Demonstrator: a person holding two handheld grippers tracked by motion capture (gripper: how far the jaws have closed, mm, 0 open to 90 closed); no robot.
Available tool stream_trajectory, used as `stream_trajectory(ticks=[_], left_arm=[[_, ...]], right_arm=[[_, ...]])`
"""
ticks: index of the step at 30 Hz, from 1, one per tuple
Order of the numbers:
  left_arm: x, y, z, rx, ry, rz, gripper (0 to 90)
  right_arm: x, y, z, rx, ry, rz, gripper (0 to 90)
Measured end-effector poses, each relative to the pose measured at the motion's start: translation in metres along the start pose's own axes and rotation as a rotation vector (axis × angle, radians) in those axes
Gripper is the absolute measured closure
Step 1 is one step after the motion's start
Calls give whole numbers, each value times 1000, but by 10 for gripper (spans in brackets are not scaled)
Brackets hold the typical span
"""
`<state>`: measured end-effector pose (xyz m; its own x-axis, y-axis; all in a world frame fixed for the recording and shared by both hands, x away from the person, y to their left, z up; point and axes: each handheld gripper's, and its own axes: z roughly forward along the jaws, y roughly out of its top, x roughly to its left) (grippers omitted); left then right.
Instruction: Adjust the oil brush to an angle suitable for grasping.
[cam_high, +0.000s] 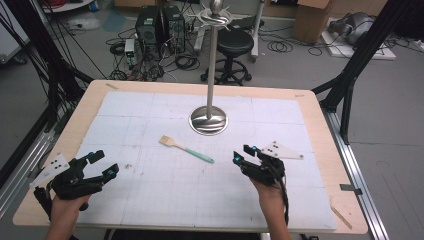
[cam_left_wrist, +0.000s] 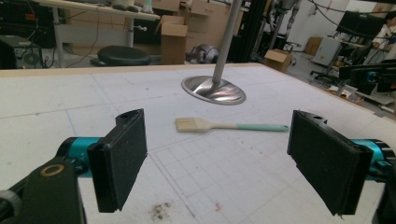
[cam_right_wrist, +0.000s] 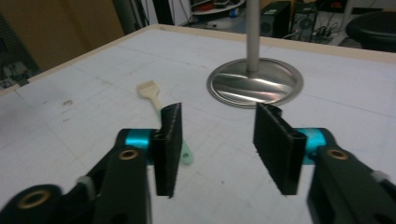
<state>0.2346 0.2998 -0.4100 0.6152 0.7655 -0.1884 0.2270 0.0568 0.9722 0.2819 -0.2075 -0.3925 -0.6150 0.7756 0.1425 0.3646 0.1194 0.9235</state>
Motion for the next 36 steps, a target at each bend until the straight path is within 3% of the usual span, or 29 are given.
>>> stream_trajectory(ticks=[5,6,7,8,9,13,14,15,16,17,23,27,36], left_arm=[[3,0,-3,-12,5,-12,206],[3,0,-3,-12,5,-12,206],[4,0,-3,-10,8,-14,207],[4,0,-3,-10,8,-14,207],[5,0,-3,-8,9,-15,207],[6,0,-4,-10,9,-21,207],[6,0,-4,-10,9,-21,207],[6,-1,-5,-9,11,-23,208],[6,-1,-5,-9,11,-23,208],[6,-1,-5,-11,11,-26,208],[9,-2,-5,-8,13,-34,208],[10,-2,-7,-8,15,-38,211],[13,-3,-9,-12,19,-52,212]], right_arm=[[7,12,29,33,25,-47,749],[7,12,29,33,25,-47,749],[10,17,41,58,37,-62,835],[10,17,41,58,37,-62,835],[14,22,57,94,41,-80,898],[21,27,86,143,55,-92,898],[21,27,86,143,55,-92,898],[24,29,102,163,63,-87,898],[24,29,102,163,63,-87,898],[28,31,117,177,67,-80,898],[39,31,159,240,82,-71,898],[48,27,185,302,87,-106,895],[57,24,224,368,75,-111,872]])
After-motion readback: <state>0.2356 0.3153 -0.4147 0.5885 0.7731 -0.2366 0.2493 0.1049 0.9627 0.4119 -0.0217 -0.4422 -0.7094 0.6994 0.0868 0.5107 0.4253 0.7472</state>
